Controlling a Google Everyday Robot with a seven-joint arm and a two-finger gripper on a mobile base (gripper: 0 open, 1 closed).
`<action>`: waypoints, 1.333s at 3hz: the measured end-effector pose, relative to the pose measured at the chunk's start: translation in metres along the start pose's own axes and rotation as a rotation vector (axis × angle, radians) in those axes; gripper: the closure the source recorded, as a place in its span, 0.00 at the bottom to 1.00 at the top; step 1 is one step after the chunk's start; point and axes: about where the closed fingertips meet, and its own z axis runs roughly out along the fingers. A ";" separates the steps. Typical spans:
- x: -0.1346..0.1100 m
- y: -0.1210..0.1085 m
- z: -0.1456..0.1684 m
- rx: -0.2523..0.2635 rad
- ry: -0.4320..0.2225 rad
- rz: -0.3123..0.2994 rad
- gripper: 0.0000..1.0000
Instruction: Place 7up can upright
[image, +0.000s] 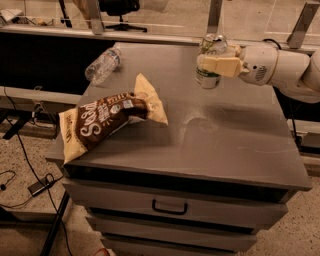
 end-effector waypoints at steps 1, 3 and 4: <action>0.002 -0.003 -0.007 -0.022 0.077 -0.010 1.00; 0.006 -0.011 -0.052 -0.047 0.067 -0.009 1.00; 0.011 -0.012 -0.073 -0.044 0.058 -0.038 0.83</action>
Offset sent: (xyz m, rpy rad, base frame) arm -0.0033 -0.0616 -0.0033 -0.0953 0.0363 0.0568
